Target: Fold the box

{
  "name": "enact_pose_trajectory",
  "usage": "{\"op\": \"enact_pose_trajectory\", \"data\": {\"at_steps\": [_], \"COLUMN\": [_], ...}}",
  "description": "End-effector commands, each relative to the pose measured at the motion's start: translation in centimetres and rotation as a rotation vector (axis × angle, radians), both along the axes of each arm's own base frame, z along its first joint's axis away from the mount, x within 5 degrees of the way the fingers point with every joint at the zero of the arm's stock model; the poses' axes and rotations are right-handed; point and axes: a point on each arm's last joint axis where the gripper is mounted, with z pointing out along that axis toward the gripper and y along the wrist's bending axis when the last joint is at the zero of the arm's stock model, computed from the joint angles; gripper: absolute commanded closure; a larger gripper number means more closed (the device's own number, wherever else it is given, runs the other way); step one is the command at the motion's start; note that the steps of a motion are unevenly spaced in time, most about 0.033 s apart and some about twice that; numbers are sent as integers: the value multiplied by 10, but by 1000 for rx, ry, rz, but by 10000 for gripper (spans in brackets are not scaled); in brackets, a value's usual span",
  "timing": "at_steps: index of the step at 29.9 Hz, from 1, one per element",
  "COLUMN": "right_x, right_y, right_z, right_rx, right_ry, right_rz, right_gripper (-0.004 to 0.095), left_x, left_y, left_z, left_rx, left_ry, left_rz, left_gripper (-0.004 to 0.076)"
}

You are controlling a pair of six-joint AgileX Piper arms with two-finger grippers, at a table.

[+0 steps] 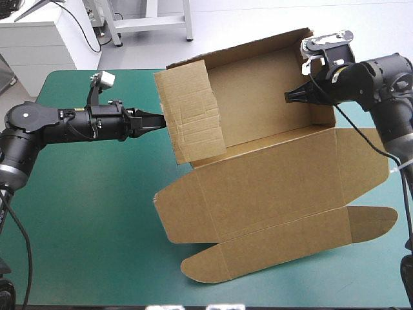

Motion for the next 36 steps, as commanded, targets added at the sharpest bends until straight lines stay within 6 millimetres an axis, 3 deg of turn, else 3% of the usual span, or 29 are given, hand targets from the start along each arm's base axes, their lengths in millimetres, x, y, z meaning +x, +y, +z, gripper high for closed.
{"op": "enact_pose_trajectory", "data": {"at_steps": [1, 7, 9, 17, 28, 36], "right_x": [-11, -11, -11, -11, -11, -11], "right_y": [-3, -3, -3, -2, 1, 1], "right_z": [25, 25, 25, 25, 26, 27], "right_rx": [38, 38, 38, 63, 109, 113], "right_ry": [-125, -125, -125, -119, -127, -137], "right_rz": [-5, -5, -5, -14, -3, -4], "right_gripper": [928, 927, 927, 927, 926, 923], "left_x": [-11, -12, -12, -11, -5, -18], "left_y": [-4, -6, -6, -6, -4, -31], "left_z": [24, 33, 35, 35, 33, 34], "left_rx": [-92, -203, -226, -221, -187, -10], "left_ry": [-82, -79, -78, -82, -62, -83], "left_rz": [-12, -18, -20, -6, 115, 283], "left_gripper": [585, 190, 116, 136, 246, 252]}}
